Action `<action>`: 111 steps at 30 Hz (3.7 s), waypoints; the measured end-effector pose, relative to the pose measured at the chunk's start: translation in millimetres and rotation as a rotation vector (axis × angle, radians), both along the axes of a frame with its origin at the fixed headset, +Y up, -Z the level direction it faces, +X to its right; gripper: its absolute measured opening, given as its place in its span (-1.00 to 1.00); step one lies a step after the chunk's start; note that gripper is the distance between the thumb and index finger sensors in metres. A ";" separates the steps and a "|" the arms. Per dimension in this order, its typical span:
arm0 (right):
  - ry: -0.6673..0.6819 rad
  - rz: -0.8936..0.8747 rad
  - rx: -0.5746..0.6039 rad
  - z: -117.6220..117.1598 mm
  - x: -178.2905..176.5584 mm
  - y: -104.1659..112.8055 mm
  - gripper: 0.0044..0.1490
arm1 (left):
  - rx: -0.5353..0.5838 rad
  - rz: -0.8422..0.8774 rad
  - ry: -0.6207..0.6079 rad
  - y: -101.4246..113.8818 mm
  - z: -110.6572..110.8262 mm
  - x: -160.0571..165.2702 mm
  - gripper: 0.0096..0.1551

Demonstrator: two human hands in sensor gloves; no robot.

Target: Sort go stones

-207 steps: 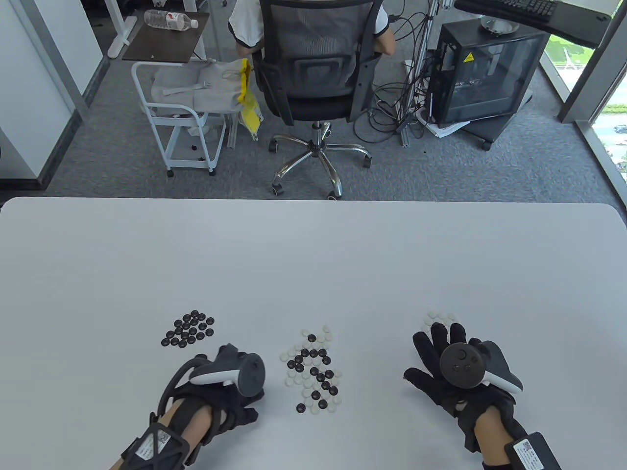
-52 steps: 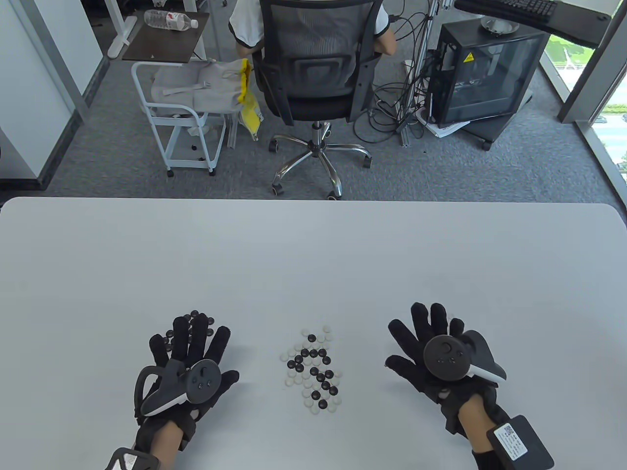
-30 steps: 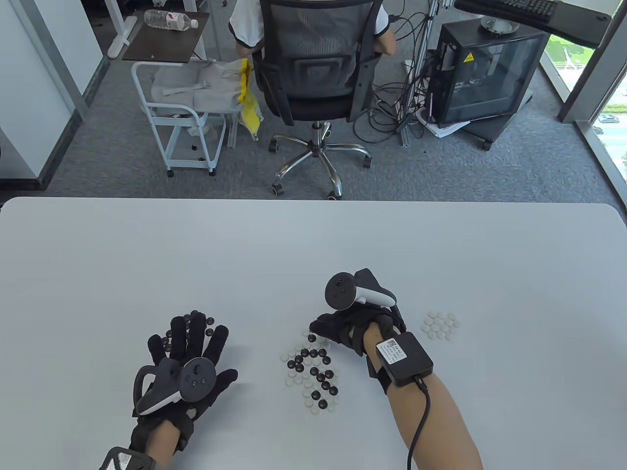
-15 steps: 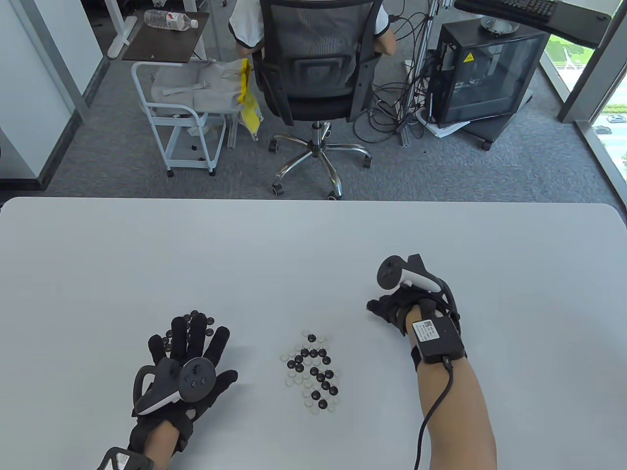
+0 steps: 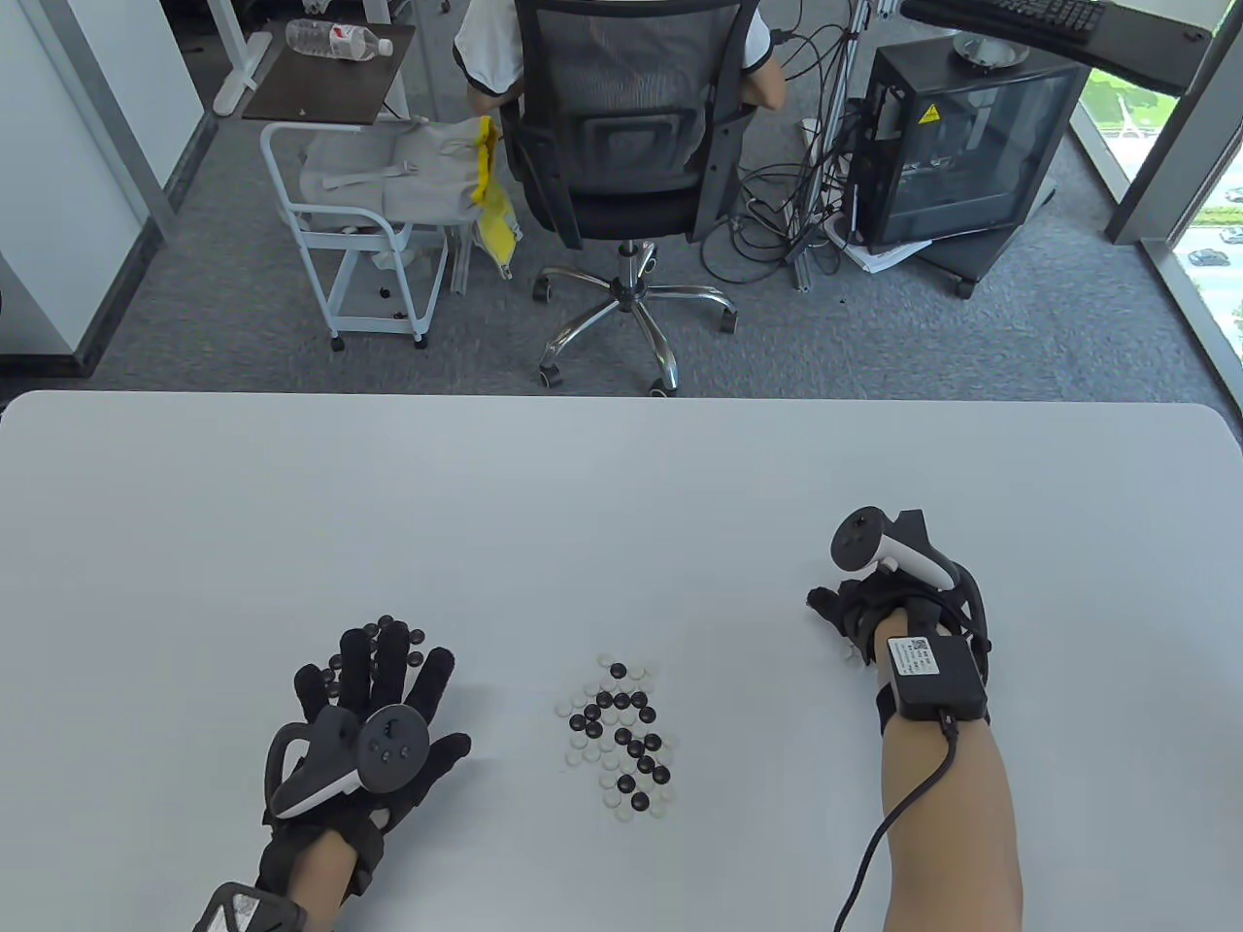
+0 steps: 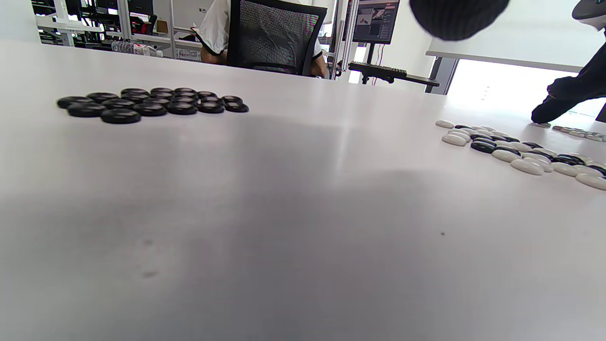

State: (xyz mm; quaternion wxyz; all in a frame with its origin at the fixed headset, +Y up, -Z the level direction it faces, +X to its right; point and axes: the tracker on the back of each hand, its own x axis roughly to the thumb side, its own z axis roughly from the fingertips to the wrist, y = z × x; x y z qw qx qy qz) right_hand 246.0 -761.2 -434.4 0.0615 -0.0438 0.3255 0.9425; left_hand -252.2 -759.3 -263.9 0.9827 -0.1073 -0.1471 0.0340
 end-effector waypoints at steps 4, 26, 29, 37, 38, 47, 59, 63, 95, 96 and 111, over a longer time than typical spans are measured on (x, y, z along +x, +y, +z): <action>-0.017 0.000 -0.001 0.9 7.3 0.2 -0.06 | -0.001 -0.002 0.002 0.2 -0.1 -0.1 0.00; 0.596 -0.271 -0.021 27.3 -179.4 25.0 -0.09 | -0.008 -0.008 0.011 -1.3 -1.8 -0.8 -0.01; 0.636 -0.312 -0.051 30.6 -204.8 8.9 -0.08 | -0.004 -0.004 0.012 -1.0 -1.7 -1.4 -0.01; 0.567 -0.286 -0.056 12.9 -208.0 -12.3 -0.11 | 0.003 0.008 0.019 -0.2 -0.9 -4.0 -0.01; 0.507 -0.264 -0.038 4.7 -195.4 -10.8 -0.10 | 0.004 0.011 0.020 0.0 -0.8 -4.5 -0.01; 0.082 -0.053 0.030 -20.1 -51.6 -4.3 -0.06 | -0.005 0.020 0.023 -0.7 -2.7 -6.0 -0.01; -0.110 -0.069 0.052 -4.1 29.9 -5.7 -0.05 | -0.020 0.005 0.032 -2.0 -5.0 -6.2 -0.01; -0.108 -0.080 0.057 -1.0 33.9 -4.7 -0.03 | -0.023 0.005 0.034 -1.8 -5.1 -6.3 -0.01; 0.623 -0.302 -0.097 35.2 -184.0 0.8 -0.07 | -0.022 0.013 0.037 -5.6 -5.8 -9.1 0.00; 0.615 -0.283 -0.095 34.4 -183.8 -1.7 -0.08 | -0.021 0.015 0.038 -5.3 -5.7 -9.5 0.00; 0.177 -0.052 -0.015 -1.1 -59.9 2.0 -0.08 | -0.015 0.027 0.046 -5.0 -5.7 -11.6 -0.01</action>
